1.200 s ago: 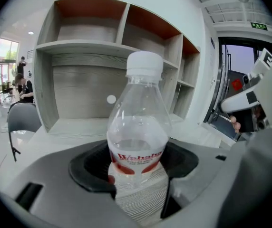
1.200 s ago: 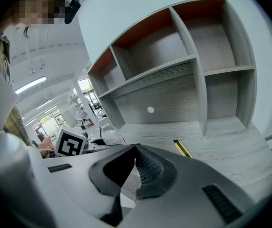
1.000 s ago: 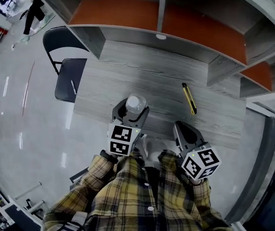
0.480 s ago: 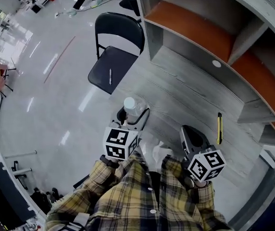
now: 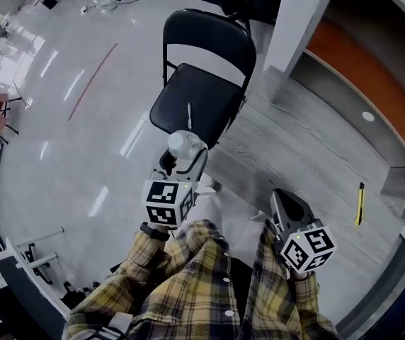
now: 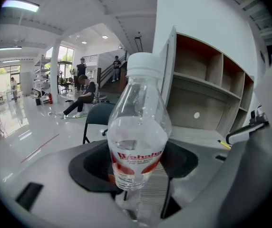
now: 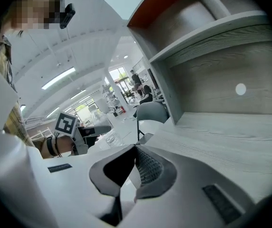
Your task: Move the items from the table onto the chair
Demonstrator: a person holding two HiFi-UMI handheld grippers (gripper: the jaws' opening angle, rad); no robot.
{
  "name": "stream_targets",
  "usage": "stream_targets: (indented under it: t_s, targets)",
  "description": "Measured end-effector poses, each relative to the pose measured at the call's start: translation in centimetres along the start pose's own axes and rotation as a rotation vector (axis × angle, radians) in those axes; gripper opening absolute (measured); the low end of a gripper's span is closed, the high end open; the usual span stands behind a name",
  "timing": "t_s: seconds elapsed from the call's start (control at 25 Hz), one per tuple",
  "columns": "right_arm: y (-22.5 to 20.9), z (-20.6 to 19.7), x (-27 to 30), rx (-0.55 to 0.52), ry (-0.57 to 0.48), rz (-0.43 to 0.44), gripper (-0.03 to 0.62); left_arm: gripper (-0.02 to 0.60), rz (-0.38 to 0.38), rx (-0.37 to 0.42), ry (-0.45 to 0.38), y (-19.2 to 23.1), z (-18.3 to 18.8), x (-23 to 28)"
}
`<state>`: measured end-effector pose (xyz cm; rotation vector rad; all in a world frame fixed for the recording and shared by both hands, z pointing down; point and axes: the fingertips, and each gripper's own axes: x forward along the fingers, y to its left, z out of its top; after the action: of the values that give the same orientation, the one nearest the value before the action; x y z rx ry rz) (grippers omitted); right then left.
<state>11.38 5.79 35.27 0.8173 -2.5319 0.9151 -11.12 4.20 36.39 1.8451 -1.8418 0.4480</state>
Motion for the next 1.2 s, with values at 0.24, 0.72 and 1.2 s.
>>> stream_targets:
  t_s: [0.24,0.72,1.2]
  targets:
    - [3.2,-0.5,8.7,0.081,-0.007,-0.083,0.018,0.302,-0.103,0.061,0.035,8.4,-0.1,6.4]
    - [3.4,-1.1,19.3,0.144,-0.018,-0.112,0.018,0.302,-0.215,0.180,0.060,12.1,-8.7,24.0]
    - [-1.4,-2.0,20.3,0.228,-0.098,-0.196,0.018,0.304,-0.174,0.211,0.160,14.3,-19.2,33.8]
